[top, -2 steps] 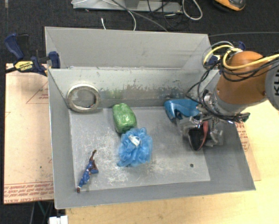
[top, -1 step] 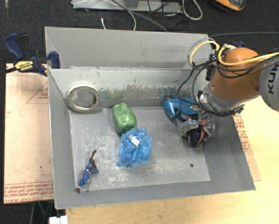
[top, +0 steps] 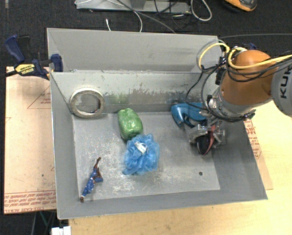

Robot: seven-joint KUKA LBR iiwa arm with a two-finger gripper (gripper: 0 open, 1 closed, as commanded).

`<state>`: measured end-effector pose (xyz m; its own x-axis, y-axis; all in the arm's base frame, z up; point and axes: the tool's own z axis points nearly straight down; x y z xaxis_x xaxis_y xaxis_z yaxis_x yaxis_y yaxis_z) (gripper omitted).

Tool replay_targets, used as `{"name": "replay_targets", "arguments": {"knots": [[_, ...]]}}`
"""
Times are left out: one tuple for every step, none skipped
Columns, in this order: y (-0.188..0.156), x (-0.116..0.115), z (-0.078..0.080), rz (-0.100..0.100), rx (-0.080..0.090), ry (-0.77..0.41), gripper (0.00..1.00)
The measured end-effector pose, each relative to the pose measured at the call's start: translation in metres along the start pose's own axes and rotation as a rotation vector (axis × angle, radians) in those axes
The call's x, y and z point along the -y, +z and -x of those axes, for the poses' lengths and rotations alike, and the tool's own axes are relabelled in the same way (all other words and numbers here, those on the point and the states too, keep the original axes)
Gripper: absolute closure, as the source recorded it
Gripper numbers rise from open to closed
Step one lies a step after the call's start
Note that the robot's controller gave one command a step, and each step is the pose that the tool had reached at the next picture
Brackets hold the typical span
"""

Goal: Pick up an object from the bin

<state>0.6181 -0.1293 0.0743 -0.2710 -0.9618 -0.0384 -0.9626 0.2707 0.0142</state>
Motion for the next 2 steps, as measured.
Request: {"name": "replay_targets", "arguments": {"knots": [[-0.013,-0.003,0.0,0.005,-0.002,-0.003,1.0],[-0.055,-0.001,-0.002,-0.006,-0.006,0.002,1.0]]}}
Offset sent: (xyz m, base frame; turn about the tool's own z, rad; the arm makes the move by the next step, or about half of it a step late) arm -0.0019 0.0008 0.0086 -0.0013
